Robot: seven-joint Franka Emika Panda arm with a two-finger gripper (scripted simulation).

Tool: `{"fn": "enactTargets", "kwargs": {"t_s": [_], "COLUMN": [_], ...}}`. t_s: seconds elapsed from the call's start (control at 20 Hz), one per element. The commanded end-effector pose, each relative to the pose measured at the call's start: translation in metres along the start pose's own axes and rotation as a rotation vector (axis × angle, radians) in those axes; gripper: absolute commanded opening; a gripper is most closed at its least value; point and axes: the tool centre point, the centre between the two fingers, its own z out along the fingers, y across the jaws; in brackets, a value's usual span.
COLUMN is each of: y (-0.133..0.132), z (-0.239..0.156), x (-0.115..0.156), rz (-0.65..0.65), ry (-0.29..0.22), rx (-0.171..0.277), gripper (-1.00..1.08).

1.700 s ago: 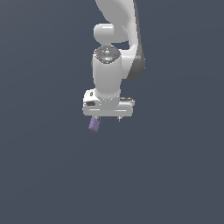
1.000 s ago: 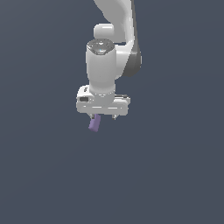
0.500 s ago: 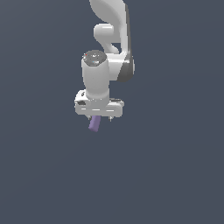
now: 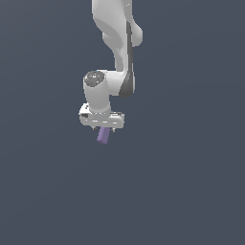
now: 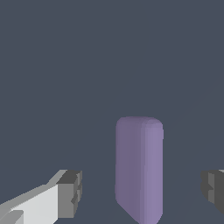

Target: Pick up the object and move it to a goal position.

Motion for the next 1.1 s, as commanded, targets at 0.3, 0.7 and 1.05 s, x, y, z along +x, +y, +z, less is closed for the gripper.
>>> {"fn": "enactTargets", "kwargs": {"t_s": [0.3, 0.7, 1.05], "y": [0.013, 0.012, 0.013], "z": [0.02, 0.033, 0.063], "x": [-0.019, -0.018, -0.02], "rz": [0.019, 0.018, 0.019], "ry": [-0.011, -0.011, -0.011], "rx": [0.003, 0.003, 0.003], "gripper": [1.0, 1.0, 1.0]}}
